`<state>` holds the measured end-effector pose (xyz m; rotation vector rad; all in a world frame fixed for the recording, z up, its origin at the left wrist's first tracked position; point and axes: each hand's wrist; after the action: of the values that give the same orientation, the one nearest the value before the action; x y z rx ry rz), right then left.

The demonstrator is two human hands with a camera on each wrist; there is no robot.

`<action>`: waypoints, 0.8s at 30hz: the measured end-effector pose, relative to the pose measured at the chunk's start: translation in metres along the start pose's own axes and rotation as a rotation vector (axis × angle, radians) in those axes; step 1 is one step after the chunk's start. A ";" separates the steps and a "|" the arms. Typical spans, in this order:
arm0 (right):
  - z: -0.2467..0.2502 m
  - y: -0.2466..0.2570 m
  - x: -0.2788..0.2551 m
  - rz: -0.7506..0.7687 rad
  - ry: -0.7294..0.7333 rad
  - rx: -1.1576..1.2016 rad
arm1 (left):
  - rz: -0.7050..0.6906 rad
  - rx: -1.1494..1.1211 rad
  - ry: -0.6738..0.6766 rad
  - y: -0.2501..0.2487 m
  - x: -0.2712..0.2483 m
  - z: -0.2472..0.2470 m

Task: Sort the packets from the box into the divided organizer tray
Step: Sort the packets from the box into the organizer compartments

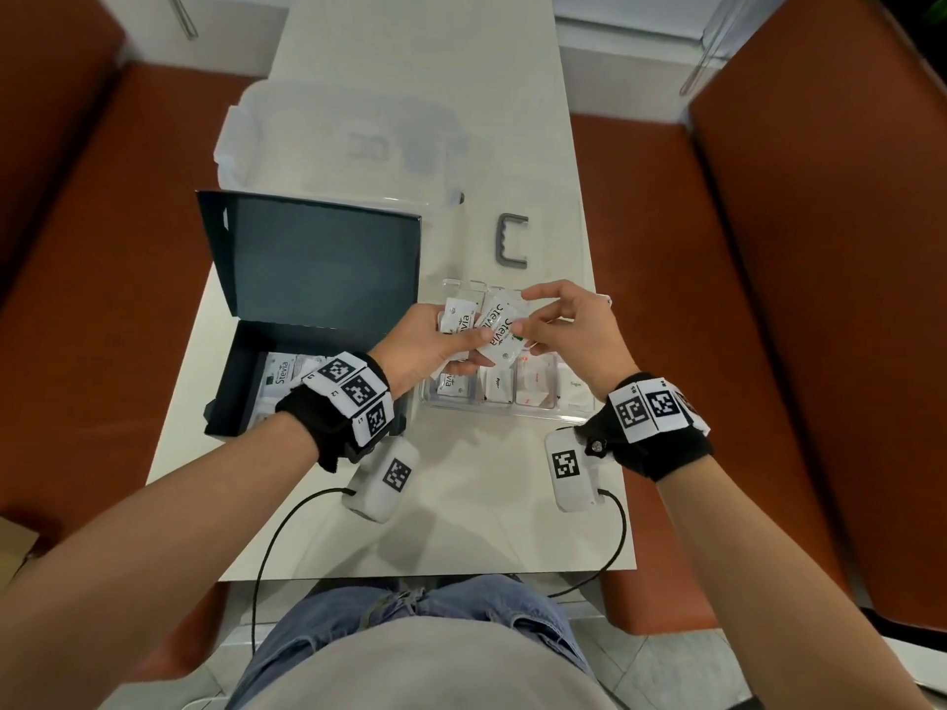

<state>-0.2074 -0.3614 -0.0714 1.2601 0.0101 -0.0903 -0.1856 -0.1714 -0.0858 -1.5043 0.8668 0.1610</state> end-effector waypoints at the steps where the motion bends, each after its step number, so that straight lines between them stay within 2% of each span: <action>1: -0.001 0.000 0.002 0.019 -0.008 -0.032 | 0.000 0.008 0.014 0.000 -0.001 0.001; 9: -0.011 -0.003 0.015 0.053 -0.032 -0.073 | 0.005 0.012 0.037 0.000 -0.003 0.002; 18: -0.024 -0.002 0.026 0.042 0.038 -0.031 | 0.015 0.062 -0.021 0.001 0.003 0.015; 21: -0.030 -0.010 0.033 -0.041 -0.020 -0.014 | 0.022 0.076 -0.126 0.005 0.008 0.027; 24: -0.042 -0.024 0.035 -0.110 0.007 -0.036 | 0.013 0.026 -0.250 0.006 0.011 0.041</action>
<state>-0.1724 -0.3310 -0.1090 1.2238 0.0863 -0.1801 -0.1647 -0.1381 -0.1038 -1.4191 0.6757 0.3385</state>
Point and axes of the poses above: each hand's wrist, its own x-axis towards the middle knuckle, its own z-axis out of the back of the hand, y = z × x, and after that the axes turned 11 degrees about z, right-handed
